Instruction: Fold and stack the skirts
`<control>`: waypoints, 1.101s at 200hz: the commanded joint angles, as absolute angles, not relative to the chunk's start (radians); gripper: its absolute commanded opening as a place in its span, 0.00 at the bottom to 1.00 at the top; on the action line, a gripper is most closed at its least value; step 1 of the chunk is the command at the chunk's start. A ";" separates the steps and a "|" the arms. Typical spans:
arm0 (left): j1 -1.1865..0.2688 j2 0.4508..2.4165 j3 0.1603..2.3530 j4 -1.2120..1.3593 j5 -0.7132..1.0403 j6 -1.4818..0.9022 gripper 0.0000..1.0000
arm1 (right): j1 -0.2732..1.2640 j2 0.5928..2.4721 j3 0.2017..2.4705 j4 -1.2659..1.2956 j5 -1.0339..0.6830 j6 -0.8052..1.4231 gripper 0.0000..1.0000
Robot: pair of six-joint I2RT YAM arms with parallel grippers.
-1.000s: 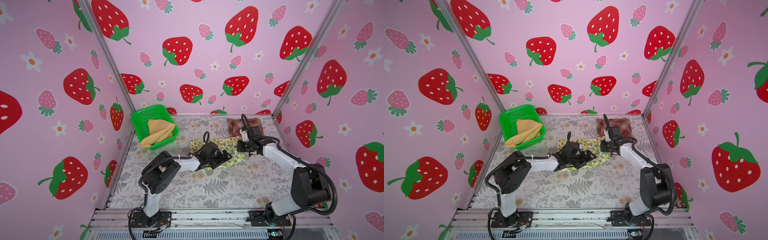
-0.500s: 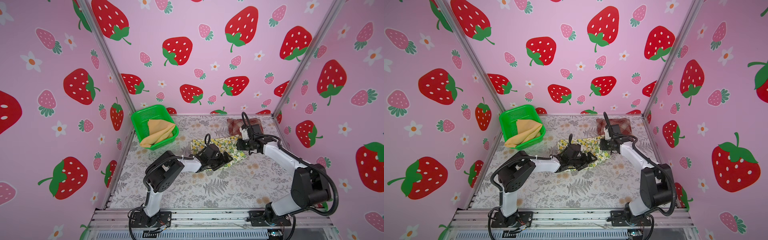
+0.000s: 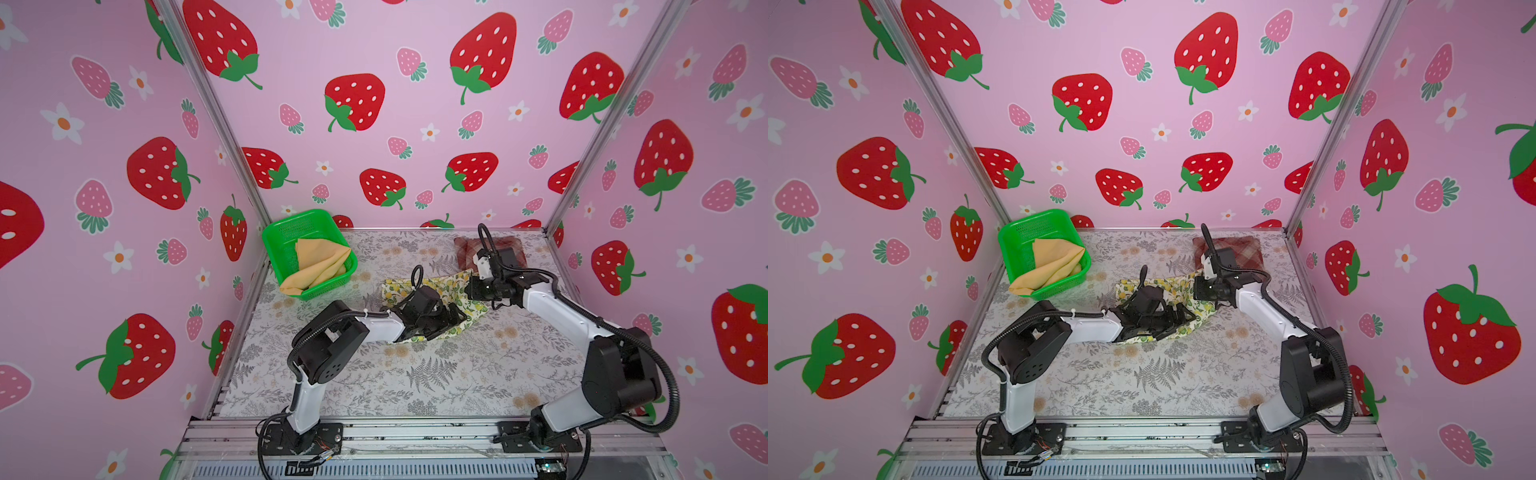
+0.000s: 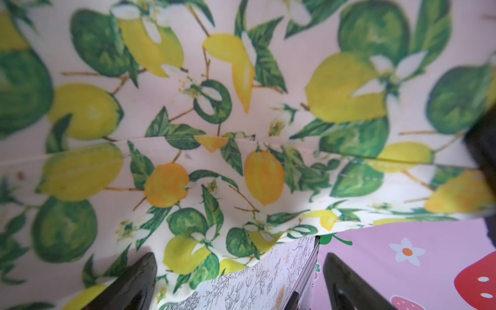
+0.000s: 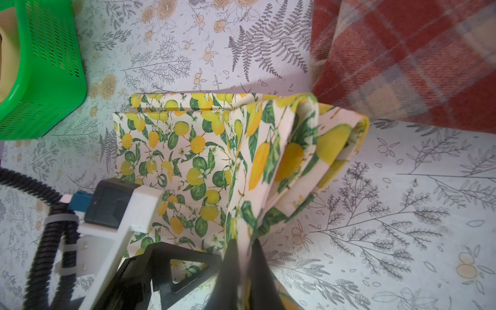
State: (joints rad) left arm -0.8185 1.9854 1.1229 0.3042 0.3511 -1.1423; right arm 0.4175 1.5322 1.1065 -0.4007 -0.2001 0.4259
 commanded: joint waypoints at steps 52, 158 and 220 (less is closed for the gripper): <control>-0.612 1.693 0.999 0.108 0.330 -0.993 0.98 | 0.424 1.532 1.150 -0.414 -0.130 0.434 0.00; -0.479 1.663 0.965 -0.137 0.176 -0.785 1.00 | 0.438 1.555 1.170 -0.413 -0.146 0.440 0.00; -0.480 1.771 1.017 -0.118 0.203 -0.784 0.99 | 0.479 1.580 1.194 -0.416 -0.152 0.463 0.00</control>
State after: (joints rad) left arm -0.4797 1.7447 0.9802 -0.1078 0.1997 -0.7971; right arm 0.4587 1.5654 1.1500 -0.4141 -0.1467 0.4408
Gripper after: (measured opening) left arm 0.991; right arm 0.090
